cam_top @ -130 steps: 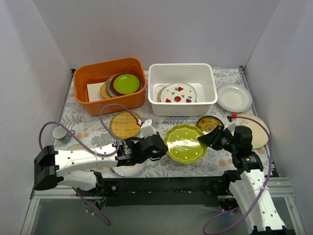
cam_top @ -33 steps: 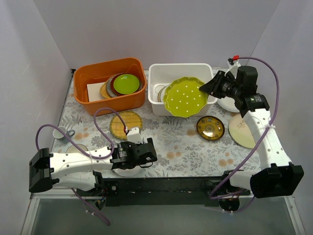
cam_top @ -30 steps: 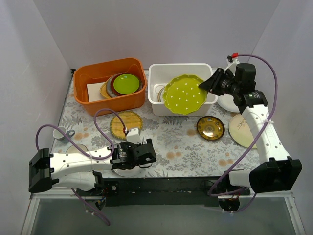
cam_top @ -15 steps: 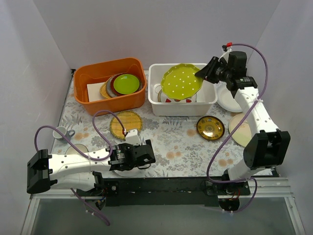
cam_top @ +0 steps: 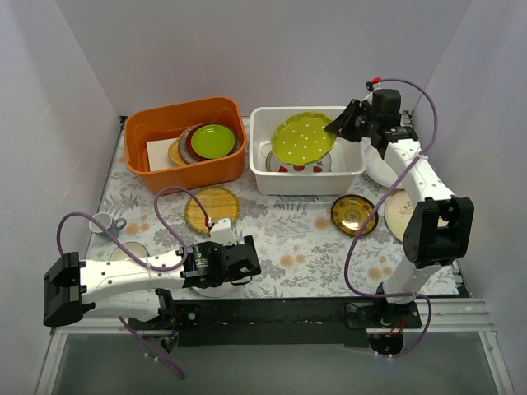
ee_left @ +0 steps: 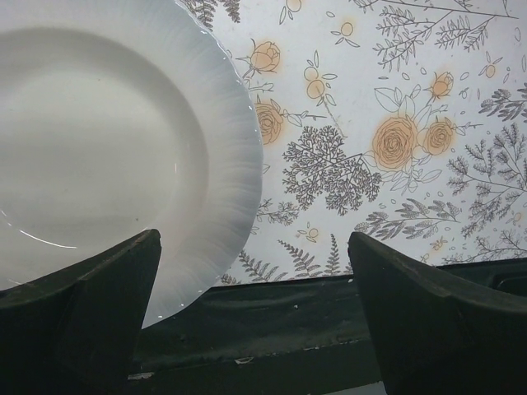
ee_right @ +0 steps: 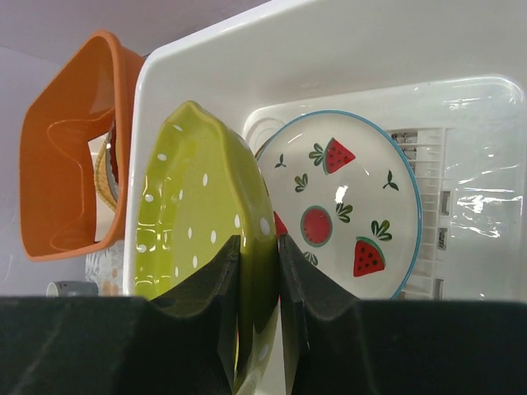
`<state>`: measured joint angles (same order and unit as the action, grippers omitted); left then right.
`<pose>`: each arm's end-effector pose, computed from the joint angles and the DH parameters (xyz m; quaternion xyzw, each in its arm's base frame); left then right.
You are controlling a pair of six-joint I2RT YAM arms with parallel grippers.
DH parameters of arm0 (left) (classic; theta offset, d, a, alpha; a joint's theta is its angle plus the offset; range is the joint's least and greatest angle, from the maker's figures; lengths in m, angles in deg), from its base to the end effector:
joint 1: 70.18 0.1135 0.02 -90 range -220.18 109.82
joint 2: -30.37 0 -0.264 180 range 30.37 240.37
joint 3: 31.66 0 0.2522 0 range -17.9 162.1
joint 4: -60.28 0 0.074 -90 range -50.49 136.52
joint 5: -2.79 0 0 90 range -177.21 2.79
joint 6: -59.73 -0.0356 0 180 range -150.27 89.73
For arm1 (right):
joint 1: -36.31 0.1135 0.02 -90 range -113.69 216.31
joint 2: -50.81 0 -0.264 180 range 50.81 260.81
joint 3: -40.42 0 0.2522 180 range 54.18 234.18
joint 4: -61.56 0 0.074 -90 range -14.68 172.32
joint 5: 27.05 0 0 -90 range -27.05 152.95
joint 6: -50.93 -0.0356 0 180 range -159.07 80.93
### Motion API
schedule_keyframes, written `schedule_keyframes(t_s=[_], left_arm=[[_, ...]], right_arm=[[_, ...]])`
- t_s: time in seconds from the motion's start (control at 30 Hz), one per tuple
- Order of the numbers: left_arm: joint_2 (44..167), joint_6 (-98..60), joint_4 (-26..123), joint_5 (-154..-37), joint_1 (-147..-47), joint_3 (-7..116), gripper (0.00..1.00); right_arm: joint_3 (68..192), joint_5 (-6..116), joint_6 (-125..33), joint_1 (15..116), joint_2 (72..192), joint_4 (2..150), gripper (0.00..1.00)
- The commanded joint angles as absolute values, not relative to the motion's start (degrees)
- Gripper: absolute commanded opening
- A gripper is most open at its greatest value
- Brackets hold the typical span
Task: Place the plates into the plastic bin on the countertop
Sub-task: Place the plate in the plastic bin.
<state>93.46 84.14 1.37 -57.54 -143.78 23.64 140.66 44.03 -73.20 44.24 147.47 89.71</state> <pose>0.0711 -0.1791 0.2184 -0.3785 0.8693 -0.2122 0.2365 0.3948 0.0667 0.3467 0.1016 0.8285 0.3204 0.4480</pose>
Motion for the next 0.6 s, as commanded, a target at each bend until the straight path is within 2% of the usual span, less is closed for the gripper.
schedule_keyframes(t_s=[0.0,0.57], left_arm=[[91.81,89.26,1.69,-57.33,-143.57,22.8,0.98],[89.96,89.7,0.73,-58.12,-143.57,21.66,0.98]], right_arm=[[144.18,43.61,-76.07,45.28,148.01,80.42,0.01],[140.31,44.41,-75.8,46.6,154.34,76.64,0.01]])
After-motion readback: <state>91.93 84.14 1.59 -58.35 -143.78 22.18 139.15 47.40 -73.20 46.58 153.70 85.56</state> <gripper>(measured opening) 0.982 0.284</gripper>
